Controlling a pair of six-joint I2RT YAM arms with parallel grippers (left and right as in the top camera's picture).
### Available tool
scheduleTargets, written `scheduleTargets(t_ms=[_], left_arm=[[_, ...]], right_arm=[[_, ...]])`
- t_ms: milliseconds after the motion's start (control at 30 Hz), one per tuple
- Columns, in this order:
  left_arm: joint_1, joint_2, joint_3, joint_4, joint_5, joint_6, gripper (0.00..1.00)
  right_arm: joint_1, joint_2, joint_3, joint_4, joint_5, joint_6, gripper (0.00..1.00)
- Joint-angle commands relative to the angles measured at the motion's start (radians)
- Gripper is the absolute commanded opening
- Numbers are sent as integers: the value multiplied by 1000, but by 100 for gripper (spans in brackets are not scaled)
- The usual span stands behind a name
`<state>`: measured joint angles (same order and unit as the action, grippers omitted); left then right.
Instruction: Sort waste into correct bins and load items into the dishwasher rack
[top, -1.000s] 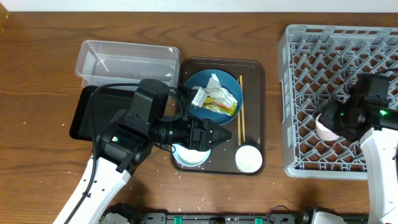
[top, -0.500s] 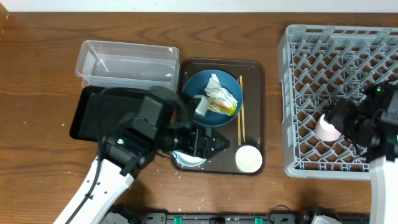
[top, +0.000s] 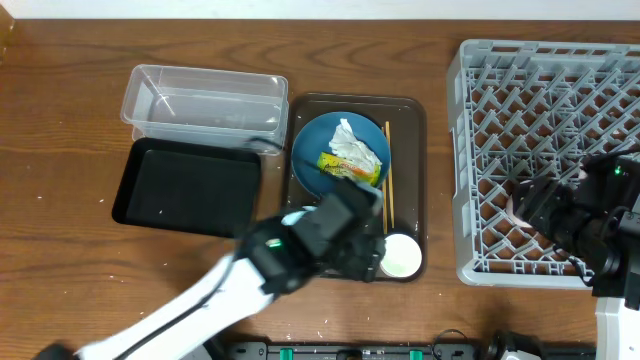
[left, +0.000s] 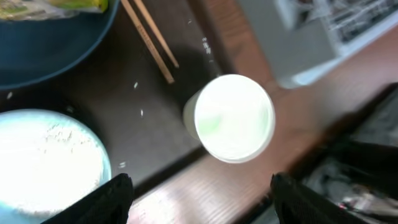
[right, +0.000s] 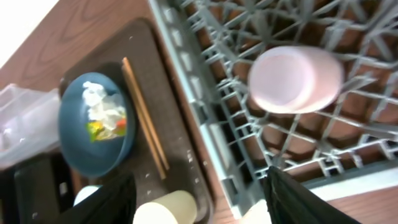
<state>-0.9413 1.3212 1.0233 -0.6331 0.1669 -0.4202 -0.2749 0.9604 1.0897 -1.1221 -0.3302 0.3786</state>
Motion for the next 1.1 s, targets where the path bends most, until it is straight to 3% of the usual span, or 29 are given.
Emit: scheduleTargets(t_ms=[0, 333, 467, 600, 733, 900, 1067], left_arm=[[-32, 115, 15, 50, -108, -31, 74], [-42, 279, 15, 127, -106, -75, 61], [-47, 328, 15, 130, -98, -76, 44], [-43, 323, 30, 126, -50, -79, 19], [-10, 248, 94, 78, 34, -79, 6], [133, 79, 130, 29, 219, -61, 6], [391, -53, 130, 28, 591, -13, 6]], right_arm=[[-5, -3, 14, -9, -138, -87, 66], [-5, -3, 14, -87, -160, -159, 68], [-5, -3, 14, -86, -161, -159, 68], [-5, -3, 13, -88, -161, -159, 68], [-5, -3, 14, -90, -162, -160, 68], [-3, -3, 14, -90, -357, -351, 67], [53, -3, 13, -96, -671, -586, 73]])
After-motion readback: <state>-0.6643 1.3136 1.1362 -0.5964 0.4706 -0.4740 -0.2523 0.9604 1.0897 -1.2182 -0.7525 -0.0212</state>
